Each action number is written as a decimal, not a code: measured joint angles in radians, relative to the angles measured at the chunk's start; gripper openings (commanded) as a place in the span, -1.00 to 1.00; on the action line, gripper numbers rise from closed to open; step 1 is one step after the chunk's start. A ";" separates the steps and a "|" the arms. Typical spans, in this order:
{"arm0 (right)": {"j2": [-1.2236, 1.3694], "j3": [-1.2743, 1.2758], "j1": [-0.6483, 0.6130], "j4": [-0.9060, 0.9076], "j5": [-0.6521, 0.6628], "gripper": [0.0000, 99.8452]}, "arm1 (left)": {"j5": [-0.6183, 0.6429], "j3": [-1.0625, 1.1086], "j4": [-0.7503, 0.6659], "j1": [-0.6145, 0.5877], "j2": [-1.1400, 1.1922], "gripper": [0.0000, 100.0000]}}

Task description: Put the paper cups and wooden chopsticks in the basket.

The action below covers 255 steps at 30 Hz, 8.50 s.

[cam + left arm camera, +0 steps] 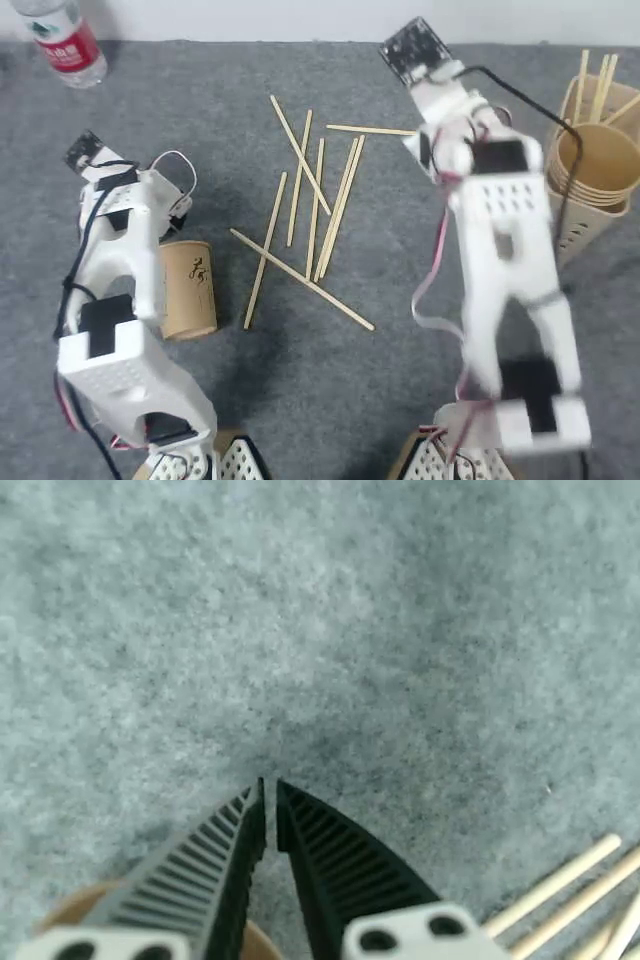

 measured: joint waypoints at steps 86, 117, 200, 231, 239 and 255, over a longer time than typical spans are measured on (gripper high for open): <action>1.243 -1.405 -0.394 0.677 0.014 -0.67 | 0.000 0.000 0.000 0.005 0.000 -0.97; 1.312 -1.427 -0.374 0.669 0.063 -0.99 | 0.000 0.000 0.000 0.005 0.000 -0.97; 0.339 -1.083 0.106 0.713 0.172 -0.99 | 0.000 0.000 0.000 0.005 0.000 -0.97; 0.813 -1.231 0.551 0.012 -0.482 -0.99 | 0.000 0.000 0.000 0.005 0.000 -0.97; 0.941 -1.478 0.591 0.146 -0.466 -0.99 | 0.000 0.000 -0.006 0.005 0.000 -0.97; 0.954 -1.537 0.540 0.245 -0.382 -0.64 | 0.000 0.000 -0.006 0.005 0.000 -0.97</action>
